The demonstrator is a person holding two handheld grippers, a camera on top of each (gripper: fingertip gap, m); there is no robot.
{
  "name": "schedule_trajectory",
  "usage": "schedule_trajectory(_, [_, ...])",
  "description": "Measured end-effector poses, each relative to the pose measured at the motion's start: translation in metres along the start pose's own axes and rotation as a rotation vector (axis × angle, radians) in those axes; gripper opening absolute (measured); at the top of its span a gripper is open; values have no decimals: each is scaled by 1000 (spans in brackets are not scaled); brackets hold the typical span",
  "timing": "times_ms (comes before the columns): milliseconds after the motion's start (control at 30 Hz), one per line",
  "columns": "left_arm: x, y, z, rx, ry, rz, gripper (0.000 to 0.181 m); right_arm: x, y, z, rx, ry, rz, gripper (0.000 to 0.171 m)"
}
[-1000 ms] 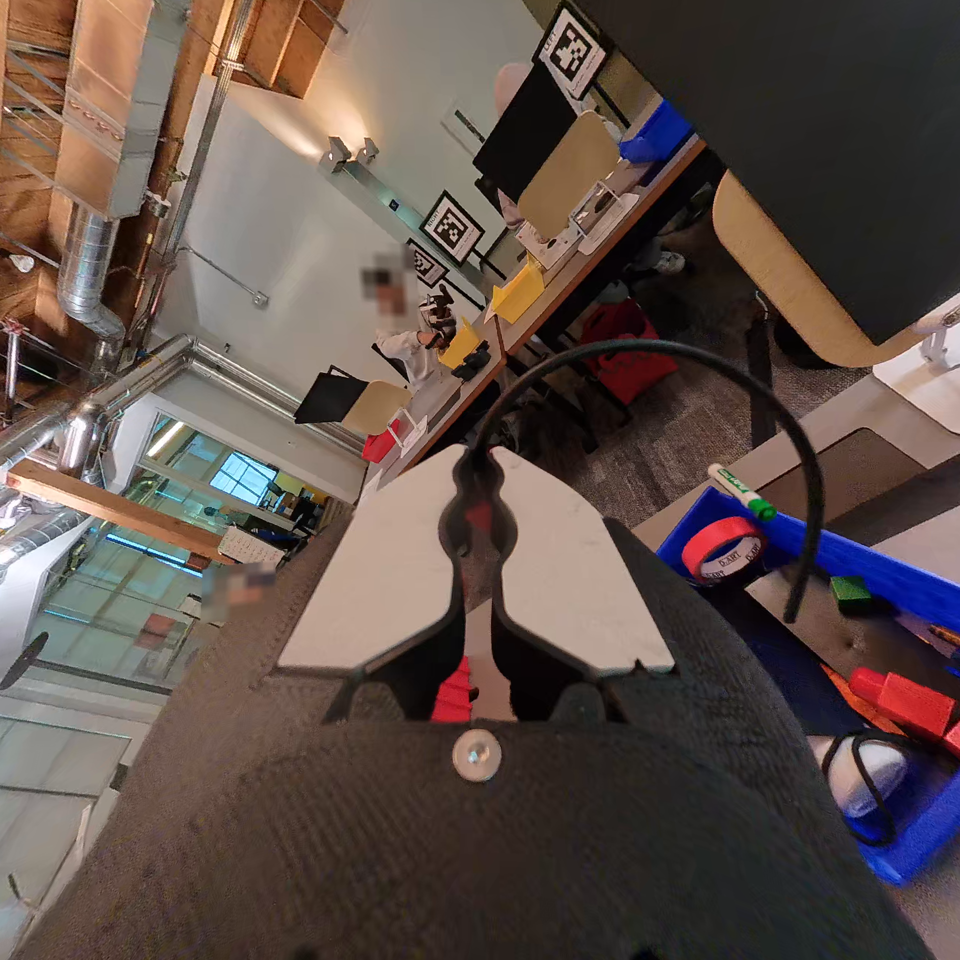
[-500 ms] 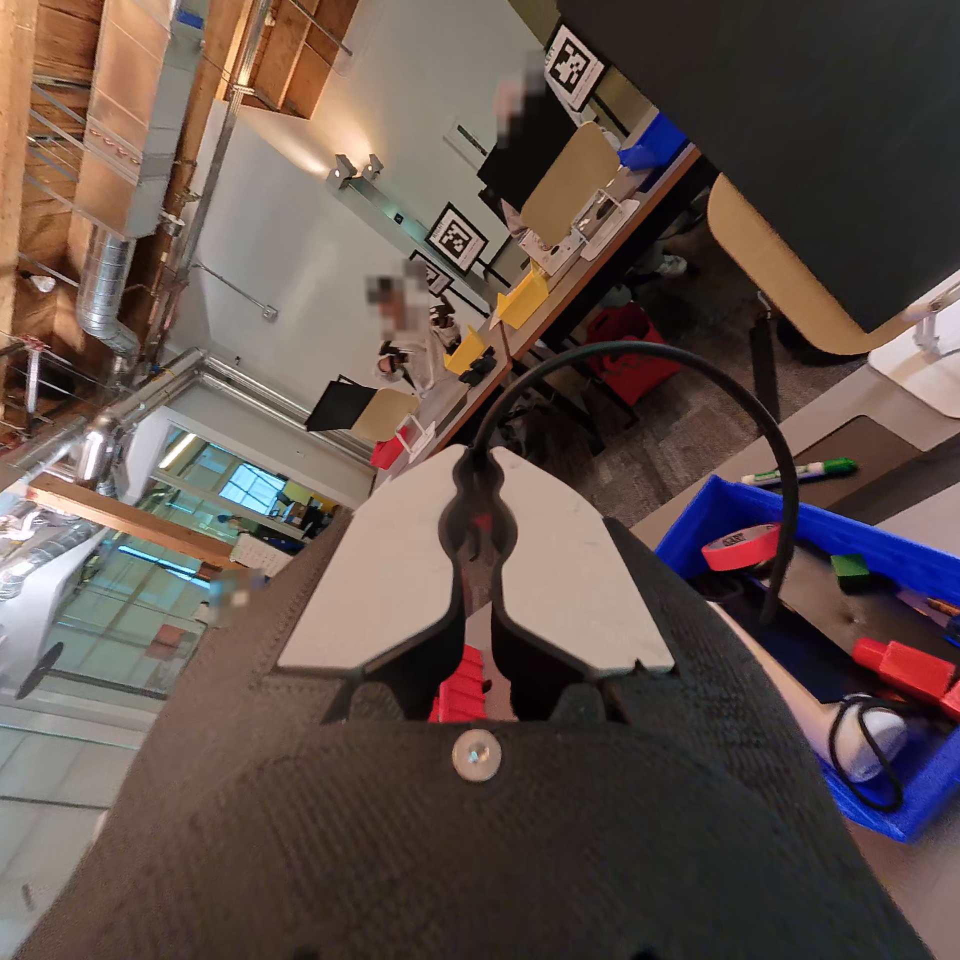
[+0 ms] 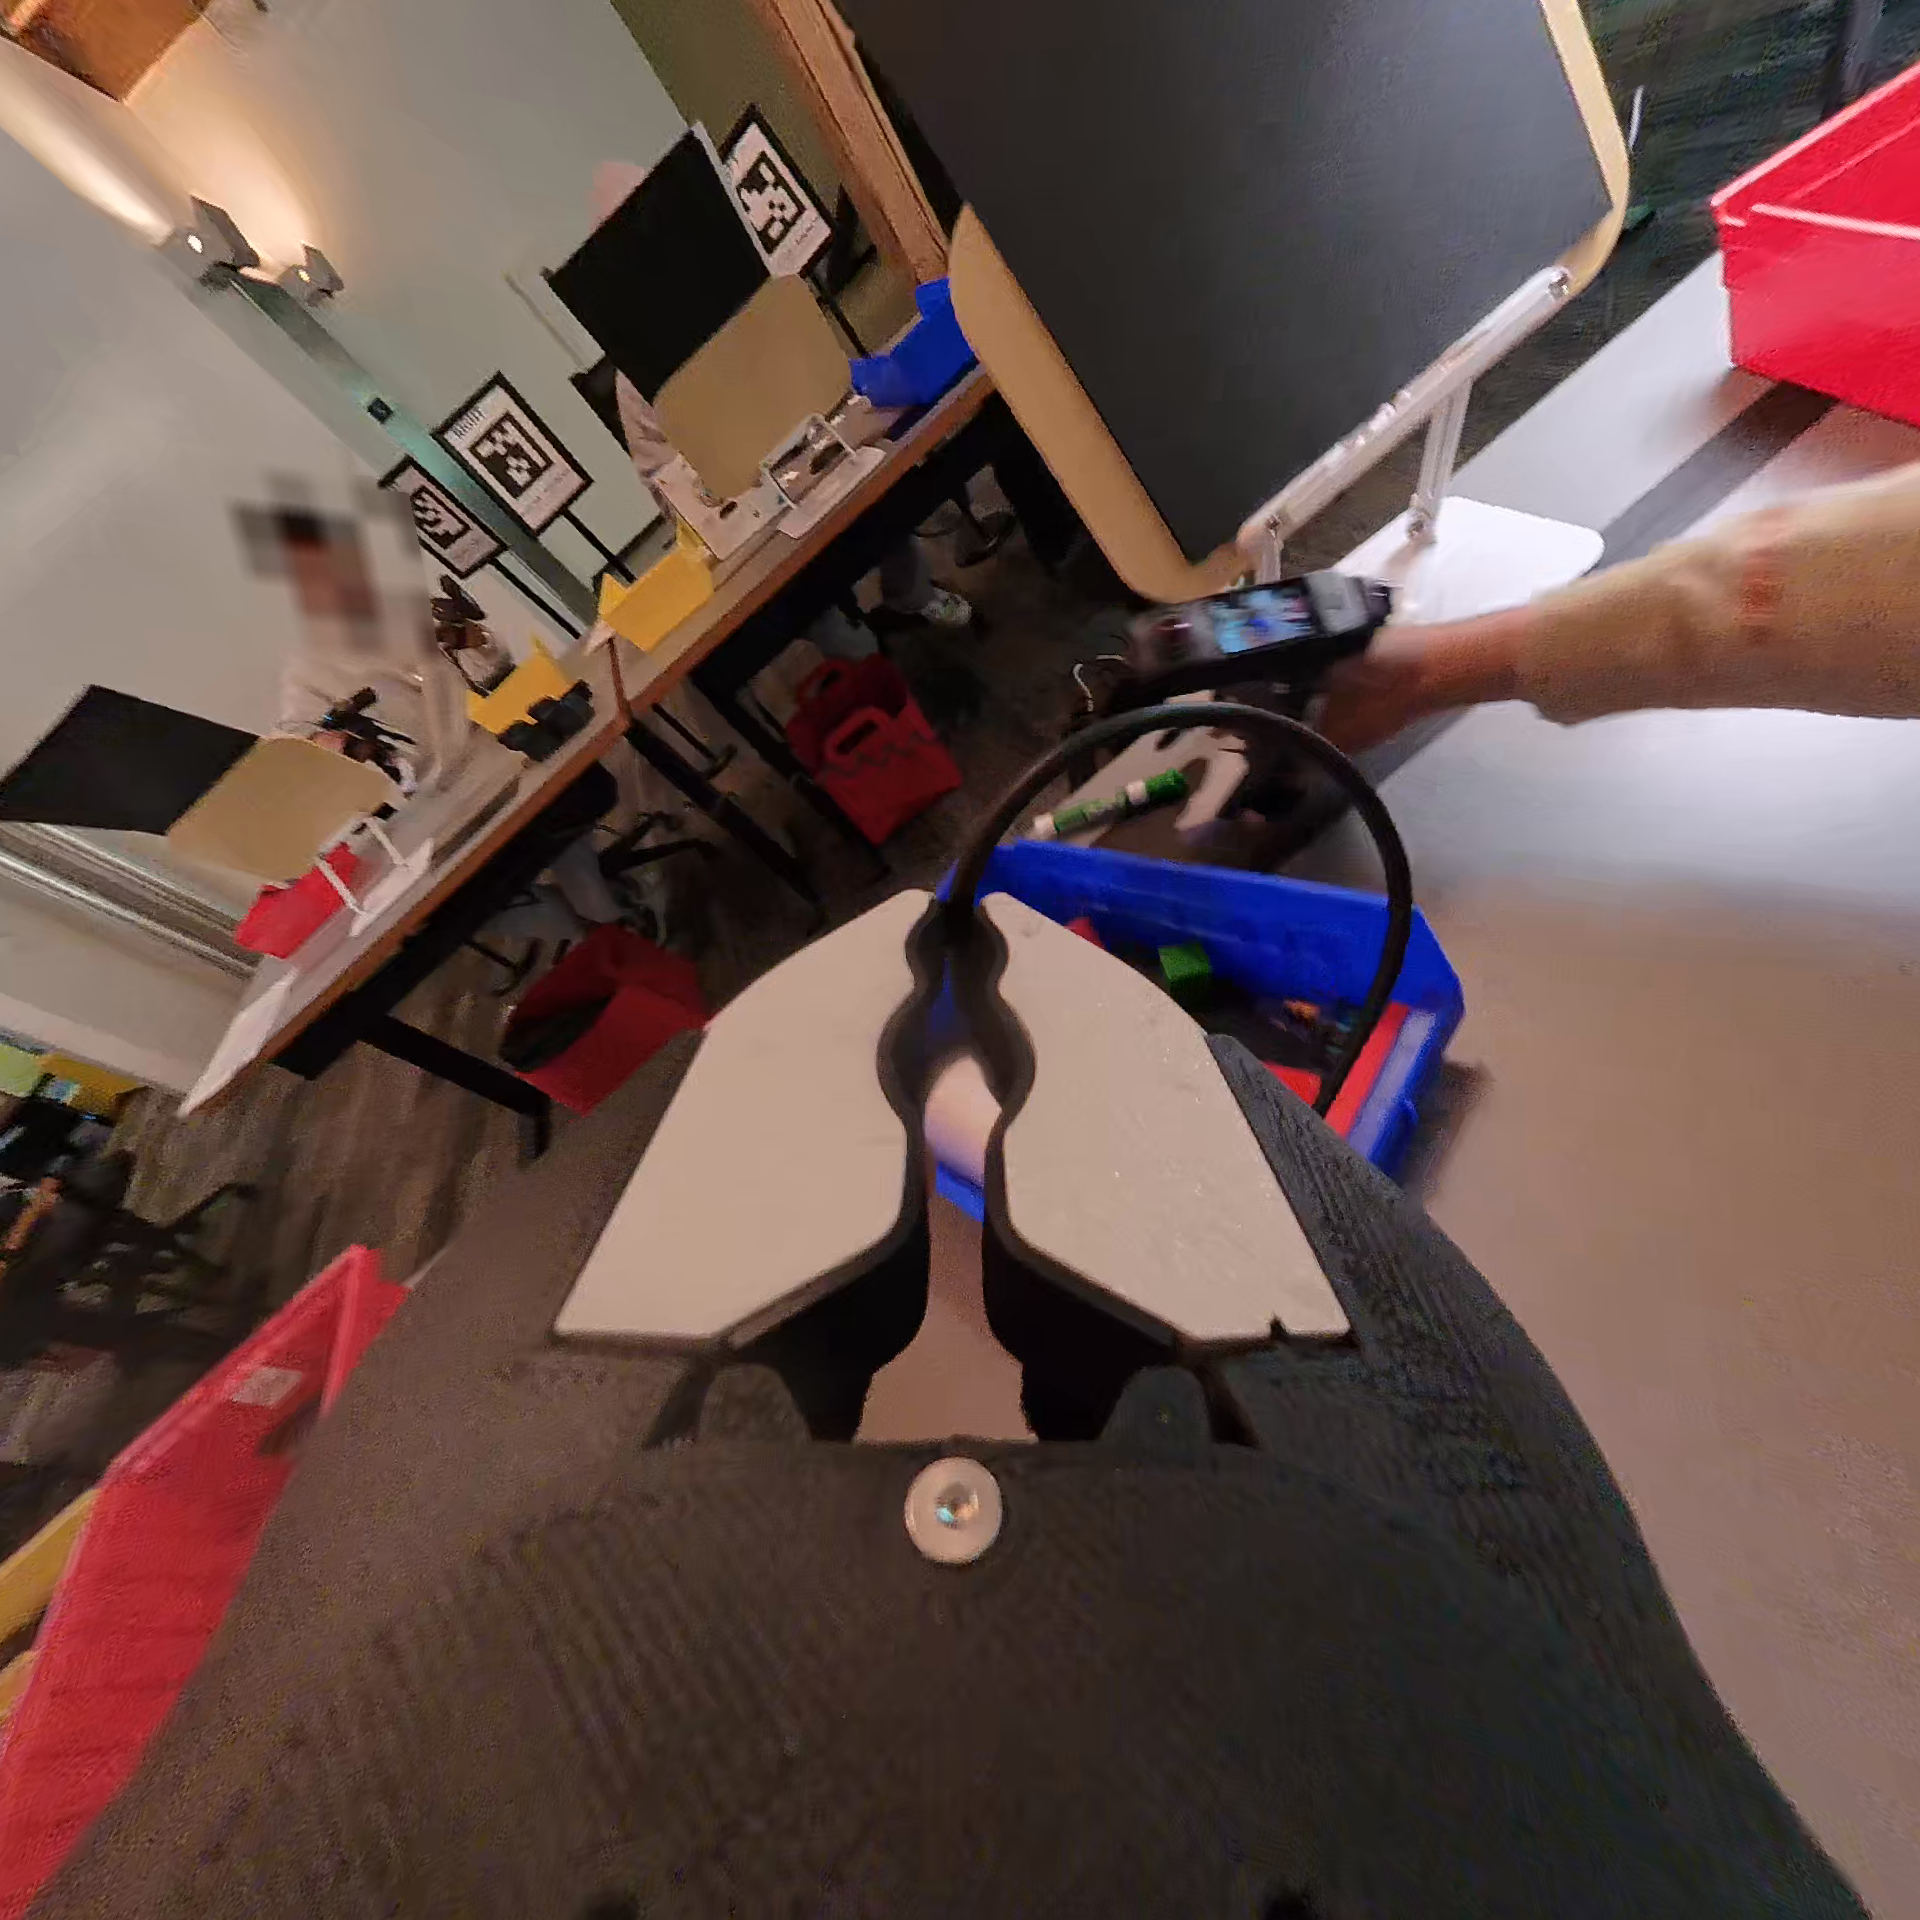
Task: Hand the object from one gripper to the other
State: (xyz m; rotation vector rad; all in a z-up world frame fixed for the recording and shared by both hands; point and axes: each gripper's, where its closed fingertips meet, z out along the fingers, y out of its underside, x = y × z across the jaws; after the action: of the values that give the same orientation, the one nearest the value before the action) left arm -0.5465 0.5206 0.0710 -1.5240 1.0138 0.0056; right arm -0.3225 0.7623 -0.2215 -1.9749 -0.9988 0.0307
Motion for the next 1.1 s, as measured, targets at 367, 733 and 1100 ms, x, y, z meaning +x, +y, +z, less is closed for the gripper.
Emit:
schedule_trajectory(367, [12,96,-17,-13,109,-162,4,37,16,73,-357,-10,174,18])
schedule_trajectory(733, [3,80,17,-54,99,-235,4,-44,-10,-59,-164,-26,120,17])
schedule_trajectory(1100, [-10,64,149,-274,63,-304,59,-130,72,-312,145,-101,239,17])
